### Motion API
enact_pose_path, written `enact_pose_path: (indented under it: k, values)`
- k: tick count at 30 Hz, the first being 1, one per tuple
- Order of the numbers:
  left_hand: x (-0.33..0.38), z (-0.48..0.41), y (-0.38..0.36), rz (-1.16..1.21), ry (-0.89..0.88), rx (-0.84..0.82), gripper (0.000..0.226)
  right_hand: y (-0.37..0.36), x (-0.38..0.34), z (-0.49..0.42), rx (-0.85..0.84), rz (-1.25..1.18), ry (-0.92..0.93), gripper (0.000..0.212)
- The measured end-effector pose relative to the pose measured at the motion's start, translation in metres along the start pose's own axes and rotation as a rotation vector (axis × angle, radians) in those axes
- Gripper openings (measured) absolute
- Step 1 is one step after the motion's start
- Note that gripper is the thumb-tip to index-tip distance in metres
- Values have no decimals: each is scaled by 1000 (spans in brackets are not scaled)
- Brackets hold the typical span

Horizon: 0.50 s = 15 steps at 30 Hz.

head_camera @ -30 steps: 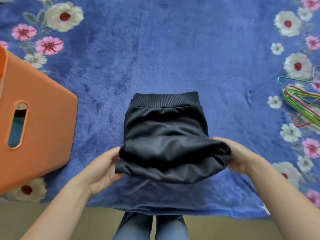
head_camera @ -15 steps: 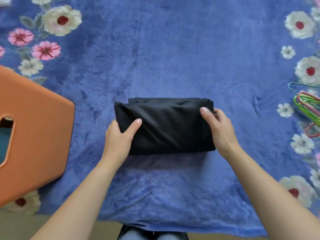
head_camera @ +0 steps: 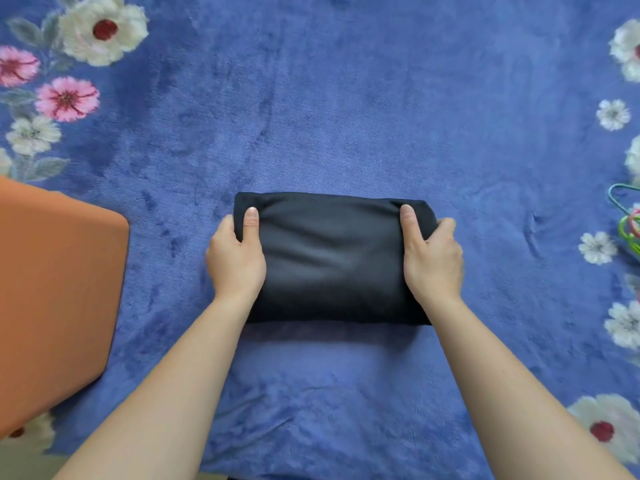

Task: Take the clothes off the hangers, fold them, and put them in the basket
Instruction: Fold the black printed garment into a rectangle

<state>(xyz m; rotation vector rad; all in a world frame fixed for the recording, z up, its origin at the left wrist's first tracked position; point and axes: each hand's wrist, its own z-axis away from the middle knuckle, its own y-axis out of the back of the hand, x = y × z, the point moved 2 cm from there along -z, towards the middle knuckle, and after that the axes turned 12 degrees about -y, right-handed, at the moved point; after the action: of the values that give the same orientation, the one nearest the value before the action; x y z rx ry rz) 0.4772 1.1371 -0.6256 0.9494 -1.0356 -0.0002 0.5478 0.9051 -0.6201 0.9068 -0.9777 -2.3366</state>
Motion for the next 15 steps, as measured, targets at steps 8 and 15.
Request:
enact_pose_path:
  k: [8, 15]
  values:
    - [34, 40, -12, -412, -634, -113, 49, -9, 3, 41, 267, 354, 869, 48]
    - [-8, 29, -37, -565, -521, -382, 56, -27, 21, 23, 118, 561, 854, 50]
